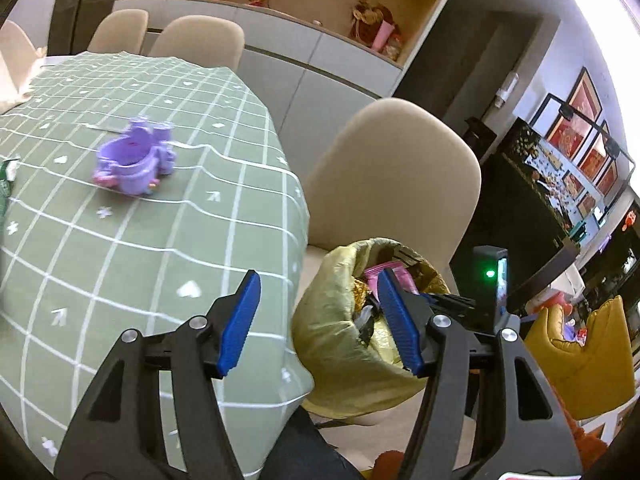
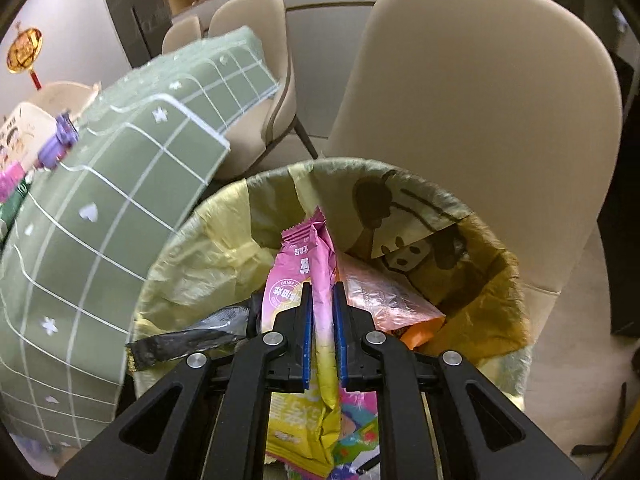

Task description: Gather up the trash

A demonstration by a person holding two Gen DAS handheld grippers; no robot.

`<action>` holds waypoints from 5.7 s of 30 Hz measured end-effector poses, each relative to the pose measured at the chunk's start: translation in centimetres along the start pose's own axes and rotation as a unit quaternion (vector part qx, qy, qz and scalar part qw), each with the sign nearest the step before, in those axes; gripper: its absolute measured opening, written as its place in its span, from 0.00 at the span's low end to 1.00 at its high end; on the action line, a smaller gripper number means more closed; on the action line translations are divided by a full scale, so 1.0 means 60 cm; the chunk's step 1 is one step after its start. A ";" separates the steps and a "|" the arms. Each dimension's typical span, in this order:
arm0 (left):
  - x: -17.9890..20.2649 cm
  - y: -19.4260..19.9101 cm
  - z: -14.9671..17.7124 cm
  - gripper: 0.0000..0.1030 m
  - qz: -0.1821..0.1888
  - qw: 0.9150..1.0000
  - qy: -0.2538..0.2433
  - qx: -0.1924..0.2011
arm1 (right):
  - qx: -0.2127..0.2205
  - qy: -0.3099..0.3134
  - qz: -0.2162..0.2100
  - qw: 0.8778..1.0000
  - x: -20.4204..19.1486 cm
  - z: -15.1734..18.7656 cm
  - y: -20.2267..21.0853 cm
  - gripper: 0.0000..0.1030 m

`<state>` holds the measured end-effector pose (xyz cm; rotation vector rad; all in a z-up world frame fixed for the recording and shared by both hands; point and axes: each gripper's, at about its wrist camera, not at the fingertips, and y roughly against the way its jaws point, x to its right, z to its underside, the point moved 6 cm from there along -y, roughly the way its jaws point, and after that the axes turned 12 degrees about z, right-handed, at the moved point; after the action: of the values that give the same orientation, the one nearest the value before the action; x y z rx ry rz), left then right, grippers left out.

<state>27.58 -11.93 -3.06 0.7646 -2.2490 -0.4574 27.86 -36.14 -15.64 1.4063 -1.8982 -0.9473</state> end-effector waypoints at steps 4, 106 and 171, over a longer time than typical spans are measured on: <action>-0.014 0.041 0.002 0.61 -0.007 1.000 -0.002 0.016 | 0.028 0.008 0.024 0.999 -0.001 0.000 0.035 0.43; -0.390 0.523 0.125 0.38 -0.154 0.960 0.172 0.159 | 0.006 0.185 -0.281 0.942 -0.743 -0.072 0.171 0.15; -0.343 0.482 0.129 0.38 -0.158 0.968 0.150 0.127 | 0.106 0.247 -0.237 0.934 -0.600 0.029 0.288 0.05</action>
<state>22.59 24.05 -3.93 1.2487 -1.9283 -0.1814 26.78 2.11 -4.05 2.0619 -1.3351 -0.5175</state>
